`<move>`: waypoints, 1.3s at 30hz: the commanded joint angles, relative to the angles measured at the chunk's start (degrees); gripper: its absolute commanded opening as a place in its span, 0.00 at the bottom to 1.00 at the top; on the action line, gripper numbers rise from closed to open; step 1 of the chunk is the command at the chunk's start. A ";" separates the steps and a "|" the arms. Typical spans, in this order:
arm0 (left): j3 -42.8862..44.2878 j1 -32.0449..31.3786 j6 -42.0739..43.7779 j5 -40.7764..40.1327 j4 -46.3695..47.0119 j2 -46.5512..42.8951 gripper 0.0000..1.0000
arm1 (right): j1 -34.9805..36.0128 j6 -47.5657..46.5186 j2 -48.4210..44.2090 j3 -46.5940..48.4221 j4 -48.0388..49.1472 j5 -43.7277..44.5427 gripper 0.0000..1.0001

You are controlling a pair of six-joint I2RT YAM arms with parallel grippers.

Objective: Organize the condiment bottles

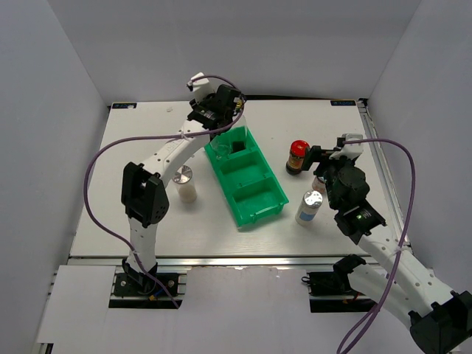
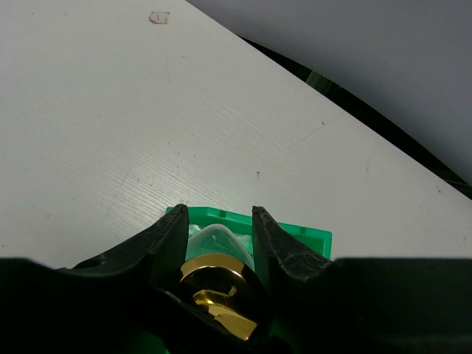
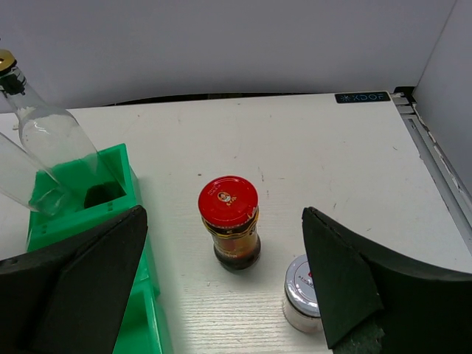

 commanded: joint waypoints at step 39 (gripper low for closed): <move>7.97 -2.56 9.35 -3.53 6.77 -5.01 0.78 | -1.08 -0.64 0.86 0.88 1.58 -1.50 0.89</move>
